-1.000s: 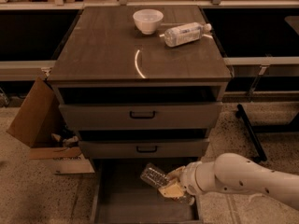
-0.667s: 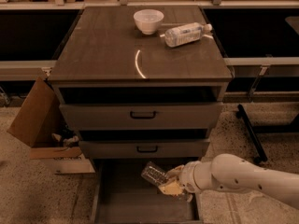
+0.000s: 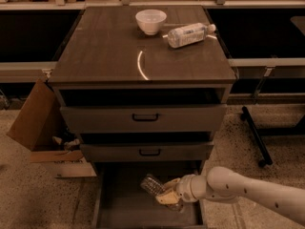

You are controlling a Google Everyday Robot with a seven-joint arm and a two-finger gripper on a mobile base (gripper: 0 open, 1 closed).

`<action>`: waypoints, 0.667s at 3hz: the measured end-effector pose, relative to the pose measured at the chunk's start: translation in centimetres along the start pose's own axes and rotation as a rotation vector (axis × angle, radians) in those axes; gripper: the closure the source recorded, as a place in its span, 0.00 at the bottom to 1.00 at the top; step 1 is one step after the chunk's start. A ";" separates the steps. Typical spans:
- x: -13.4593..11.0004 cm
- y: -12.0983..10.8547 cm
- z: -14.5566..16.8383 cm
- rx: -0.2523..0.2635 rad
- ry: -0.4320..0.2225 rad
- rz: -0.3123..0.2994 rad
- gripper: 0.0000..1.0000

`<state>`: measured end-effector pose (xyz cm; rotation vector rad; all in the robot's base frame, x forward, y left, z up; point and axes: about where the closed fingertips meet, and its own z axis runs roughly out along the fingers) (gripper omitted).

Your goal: Place water bottle into bottom drawer

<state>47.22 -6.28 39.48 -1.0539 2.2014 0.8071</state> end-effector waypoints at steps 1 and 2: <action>4.4 -0.3 5.1 -0.073 -0.001 0.093 1.00; 4.4 -0.3 5.1 -0.073 -0.001 0.093 1.00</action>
Offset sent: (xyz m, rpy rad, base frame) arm -0.0044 0.0089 -0.0488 0.0436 0.0732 -0.0065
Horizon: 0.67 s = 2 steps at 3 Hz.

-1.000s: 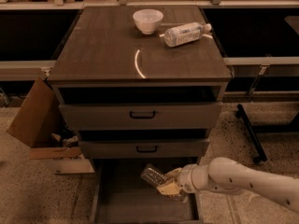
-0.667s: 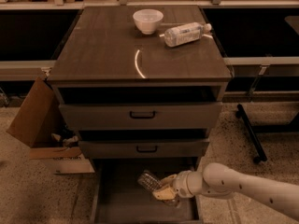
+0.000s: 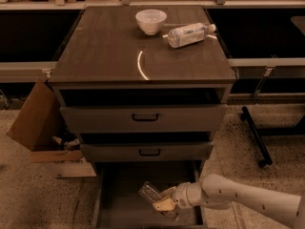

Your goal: Place water bottle into bottom drawer

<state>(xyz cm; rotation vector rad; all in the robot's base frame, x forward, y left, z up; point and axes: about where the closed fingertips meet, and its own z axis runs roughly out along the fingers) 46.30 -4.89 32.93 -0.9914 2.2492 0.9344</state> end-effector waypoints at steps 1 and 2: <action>1.3 -1.6 2.3 0.017 0.037 0.004 1.00; 2.4 -3.8 4.3 0.031 0.051 0.014 1.00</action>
Offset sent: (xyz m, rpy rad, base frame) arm 0.0413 -0.0020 -0.0911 -0.0804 0.0294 -0.0279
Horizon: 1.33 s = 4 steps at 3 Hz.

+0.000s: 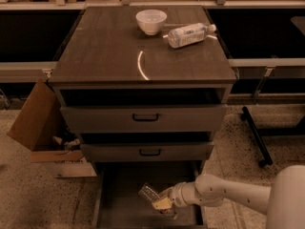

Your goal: Place water bottle into bottom drawer

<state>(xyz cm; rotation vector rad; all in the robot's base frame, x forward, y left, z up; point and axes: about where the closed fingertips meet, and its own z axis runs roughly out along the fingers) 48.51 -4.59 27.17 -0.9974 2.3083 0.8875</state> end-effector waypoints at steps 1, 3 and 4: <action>0.6 -2.0 1.8 0.002 -0.030 0.016 1.00; 0.3 -4.5 5.5 -0.005 -0.029 0.019 0.50; 0.3 -5.0 6.5 -0.016 -0.013 0.026 0.27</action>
Offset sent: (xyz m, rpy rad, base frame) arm 0.0490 0.0066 -0.0576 0.0455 -0.0242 -0.0423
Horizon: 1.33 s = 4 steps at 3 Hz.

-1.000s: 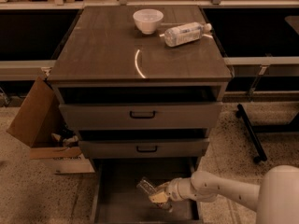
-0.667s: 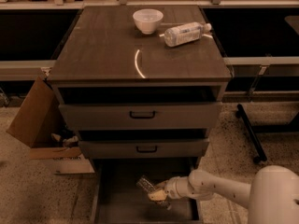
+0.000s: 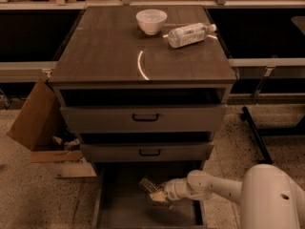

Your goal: Place water bottle into bottom drawer

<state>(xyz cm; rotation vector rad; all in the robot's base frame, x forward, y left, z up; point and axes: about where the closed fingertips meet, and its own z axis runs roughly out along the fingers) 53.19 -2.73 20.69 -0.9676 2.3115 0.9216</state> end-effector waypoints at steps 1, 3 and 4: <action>0.2 -0.4 0.3 -0.002 0.006 0.008 0.04; -0.1 0.5 -4.4 0.027 -0.068 0.002 0.00; 1.0 1.5 -11.1 0.045 -0.205 0.018 0.00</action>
Offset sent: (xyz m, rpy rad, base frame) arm -0.0002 -0.0458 0.0135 -0.0168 -0.0171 -0.0910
